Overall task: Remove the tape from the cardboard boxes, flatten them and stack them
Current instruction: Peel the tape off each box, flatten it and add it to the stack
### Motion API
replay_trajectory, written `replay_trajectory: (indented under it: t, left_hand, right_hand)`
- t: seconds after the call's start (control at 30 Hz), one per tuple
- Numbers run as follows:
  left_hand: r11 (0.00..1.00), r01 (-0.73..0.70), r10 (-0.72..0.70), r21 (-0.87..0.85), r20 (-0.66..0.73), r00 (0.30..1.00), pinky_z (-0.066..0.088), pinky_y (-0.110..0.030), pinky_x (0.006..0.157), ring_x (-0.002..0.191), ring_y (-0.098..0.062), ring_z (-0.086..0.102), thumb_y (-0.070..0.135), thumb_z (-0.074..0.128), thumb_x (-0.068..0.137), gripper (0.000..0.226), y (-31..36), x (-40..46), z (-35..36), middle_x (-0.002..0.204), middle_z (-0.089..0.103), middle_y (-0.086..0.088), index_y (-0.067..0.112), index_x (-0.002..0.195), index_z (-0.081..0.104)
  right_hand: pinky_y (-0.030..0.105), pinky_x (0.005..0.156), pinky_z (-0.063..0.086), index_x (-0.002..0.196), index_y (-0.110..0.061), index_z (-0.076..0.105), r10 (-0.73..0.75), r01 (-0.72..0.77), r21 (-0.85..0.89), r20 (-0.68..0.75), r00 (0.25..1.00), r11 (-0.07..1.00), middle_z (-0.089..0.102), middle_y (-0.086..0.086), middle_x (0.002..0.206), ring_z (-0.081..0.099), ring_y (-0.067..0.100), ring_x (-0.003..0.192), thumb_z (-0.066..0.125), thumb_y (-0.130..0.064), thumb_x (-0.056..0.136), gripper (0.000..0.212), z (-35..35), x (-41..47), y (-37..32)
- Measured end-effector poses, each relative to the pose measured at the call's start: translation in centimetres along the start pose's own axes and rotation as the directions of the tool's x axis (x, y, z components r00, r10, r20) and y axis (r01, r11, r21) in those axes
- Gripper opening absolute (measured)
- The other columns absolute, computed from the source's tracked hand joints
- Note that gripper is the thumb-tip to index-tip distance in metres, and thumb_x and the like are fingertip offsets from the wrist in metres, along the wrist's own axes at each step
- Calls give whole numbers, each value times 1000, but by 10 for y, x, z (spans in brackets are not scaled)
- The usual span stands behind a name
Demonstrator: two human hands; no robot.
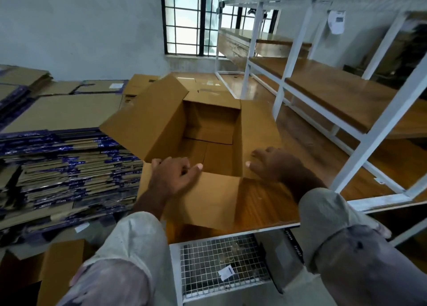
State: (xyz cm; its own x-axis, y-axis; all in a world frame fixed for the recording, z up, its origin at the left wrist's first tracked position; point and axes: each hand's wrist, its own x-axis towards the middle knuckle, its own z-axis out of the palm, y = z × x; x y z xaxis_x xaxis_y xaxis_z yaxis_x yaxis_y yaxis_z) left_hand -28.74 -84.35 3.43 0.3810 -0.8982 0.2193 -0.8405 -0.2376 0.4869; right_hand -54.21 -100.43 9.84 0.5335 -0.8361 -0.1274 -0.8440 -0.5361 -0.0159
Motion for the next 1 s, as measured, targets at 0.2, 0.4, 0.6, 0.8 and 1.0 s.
replay_trajectory:
  t: [0.2, 0.4, 0.6, 0.8, 1.0]
  left_hand:
    - [958, 87, -116, 275, 90, 989, 13, -52, 120, 125, -24, 51, 52, 34, 106, 45, -43, 13, -38, 122, 66, -2, 26, 117, 69]
    - [988, 111, -135, 110, 243, 960, 28, -47, 108, 122, -25, 54, 67, 33, 102, 55, 12, 20, -29, 125, 63, 0, 29, 128, 63]
    - [931, 362, -340, -38, 261, 903, 48, -42, 92, 106, -28, 59, 81, 33, 89, 80, 25, 31, -3, 121, 65, -8, 19, 129, 62]
    - [929, 310, -346, 204, 171, 923, 40, -38, 80, 96, -23, 55, 78, 26, 96, 76, 19, 28, -11, 113, 66, -9, 19, 122, 65]
    - [920, 342, -386, 193, 286, 877, 52, -42, 89, 94, -19, 62, 103, 28, 68, 99, -15, 24, -44, 109, 65, -1, 27, 118, 68]
  right_hand:
    - [54, 108, 42, 152, -39, 39, -191, 193, 4, -131, 973, 981, 49, 1, 148, 48, 28, 132, 29, -80, 94, 73, 29, -26, -38]
    - [53, 105, 29, 148, -40, 39, -283, 321, 137, -243, 928, 937, 49, -2, 145, 43, 23, 131, 34, -75, 96, 63, 53, -58, -92]
    - [46, 103, 26, 137, -34, 54, -340, 396, 233, -248, 907, 888, 52, -7, 142, 42, 18, 132, 43, -54, 103, 41, 52, -63, -121]
    - [45, 104, 41, 126, -35, 63, -394, 440, 346, -197, 898, 829, 64, -8, 126, 55, 16, 118, 37, -66, 91, 53, 31, -25, -112]
    - [41, 103, 47, 135, -22, 59, -379, 408, 303, -152, 913, 861, 58, 1, 135, 54, 20, 123, 56, -48, 101, 43, 7, 45, -100]
